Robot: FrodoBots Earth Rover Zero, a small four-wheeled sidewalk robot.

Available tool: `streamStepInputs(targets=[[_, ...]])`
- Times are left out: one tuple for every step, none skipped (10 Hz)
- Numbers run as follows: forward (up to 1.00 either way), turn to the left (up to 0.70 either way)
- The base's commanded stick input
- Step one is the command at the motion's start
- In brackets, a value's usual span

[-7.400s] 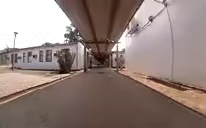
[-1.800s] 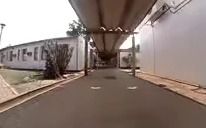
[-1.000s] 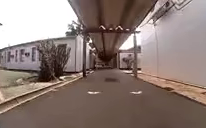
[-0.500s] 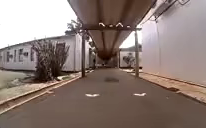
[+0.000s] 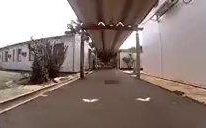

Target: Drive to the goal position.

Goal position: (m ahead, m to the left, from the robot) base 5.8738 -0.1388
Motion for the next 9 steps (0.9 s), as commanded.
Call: streamStepInputs(targets=[[0.50,0.00],[0.50,0.00],[0.50,0.00],[0.50,0.00],[0.50,0.00],[0.50,0.00],[0.50,0.00],[0.50,0.00],[0.50,0.00]])
